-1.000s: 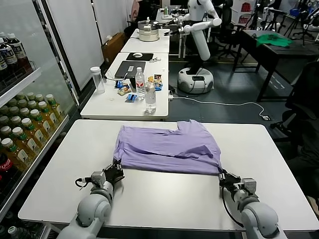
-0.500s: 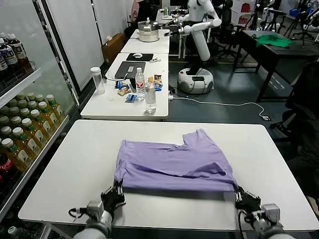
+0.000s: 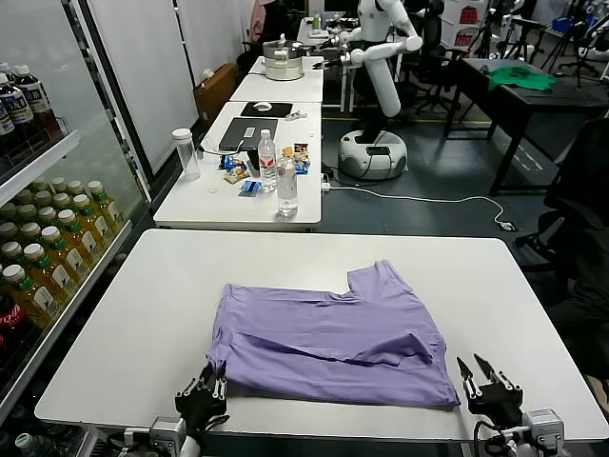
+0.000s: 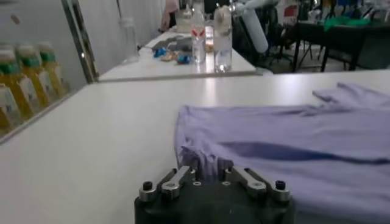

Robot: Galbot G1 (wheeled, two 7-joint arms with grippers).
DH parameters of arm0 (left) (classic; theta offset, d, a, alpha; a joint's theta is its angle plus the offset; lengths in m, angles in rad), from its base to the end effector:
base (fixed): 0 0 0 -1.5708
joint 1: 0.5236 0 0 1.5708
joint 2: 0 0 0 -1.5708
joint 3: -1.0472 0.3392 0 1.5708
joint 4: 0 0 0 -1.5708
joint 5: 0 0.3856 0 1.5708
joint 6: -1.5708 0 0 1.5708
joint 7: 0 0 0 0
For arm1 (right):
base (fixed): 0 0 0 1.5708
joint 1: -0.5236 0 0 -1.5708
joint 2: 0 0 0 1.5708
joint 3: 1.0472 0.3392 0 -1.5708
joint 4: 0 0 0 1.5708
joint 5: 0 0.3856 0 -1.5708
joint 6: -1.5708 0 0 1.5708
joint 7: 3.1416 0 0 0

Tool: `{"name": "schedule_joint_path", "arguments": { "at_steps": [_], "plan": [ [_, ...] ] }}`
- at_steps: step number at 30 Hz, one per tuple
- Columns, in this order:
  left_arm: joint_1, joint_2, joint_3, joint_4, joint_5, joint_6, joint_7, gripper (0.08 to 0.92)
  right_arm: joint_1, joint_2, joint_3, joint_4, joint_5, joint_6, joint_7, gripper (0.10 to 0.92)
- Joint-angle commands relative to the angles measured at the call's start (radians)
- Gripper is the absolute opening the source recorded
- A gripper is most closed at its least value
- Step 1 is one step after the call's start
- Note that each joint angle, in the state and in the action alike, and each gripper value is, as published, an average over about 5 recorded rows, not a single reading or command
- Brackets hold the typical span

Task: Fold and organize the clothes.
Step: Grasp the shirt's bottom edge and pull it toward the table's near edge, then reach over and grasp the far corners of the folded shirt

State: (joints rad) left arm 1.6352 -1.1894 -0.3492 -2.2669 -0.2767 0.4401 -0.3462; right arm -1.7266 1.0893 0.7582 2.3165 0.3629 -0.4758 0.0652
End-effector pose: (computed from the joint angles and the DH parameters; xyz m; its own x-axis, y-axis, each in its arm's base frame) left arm 0.1845 -0.0134 -0.2485 -0.9195 0.0228 0.3925 0.0551 0.9959 0.0712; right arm 0.1903 -0.0943 -0.2029 -0.9296 -0.0156 0.3683 -0.0884 0.9794 -0.1817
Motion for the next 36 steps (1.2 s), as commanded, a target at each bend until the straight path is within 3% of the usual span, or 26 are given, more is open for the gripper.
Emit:
{"name": "schedule_joint_path", "arguments": {
  "at_steps": [1, 8, 16, 27, 36],
  "plan": [
    [-0.059, 0.034, -0.025, -0.039, -0.024, -0.012, -0.010, 0.429, 0.134, -0.038, -0.023, -0.025, 0.029, 0.004, 0.023, 0.594],
    [-0.359, 0.101, 0.012, 0.221, -0.093, -0.029, -0.018, 0.628, 0.524, -0.072, -0.229, -0.276, 0.085, -0.043, 0.074, 0.783],
    [-0.655, 0.107, 0.125, 0.505, -0.190, -0.015, 0.001, 0.813, 0.857, -0.036, -0.424, -0.553, 0.101, -0.090, 0.091, 0.822],
    [-0.876, 0.064, 0.246, 0.796, -0.259, -0.012, 0.003, 0.823, 1.063, 0.021, -0.546, -0.843, 0.116, -0.103, 0.090, 0.823],
    [-0.863, 0.073, 0.279, 0.771, -0.336, 0.036, 0.015, 0.823, 1.084, 0.065, -0.587, -0.926, 0.148, -0.104, 0.068, 0.823]
  ]
}}
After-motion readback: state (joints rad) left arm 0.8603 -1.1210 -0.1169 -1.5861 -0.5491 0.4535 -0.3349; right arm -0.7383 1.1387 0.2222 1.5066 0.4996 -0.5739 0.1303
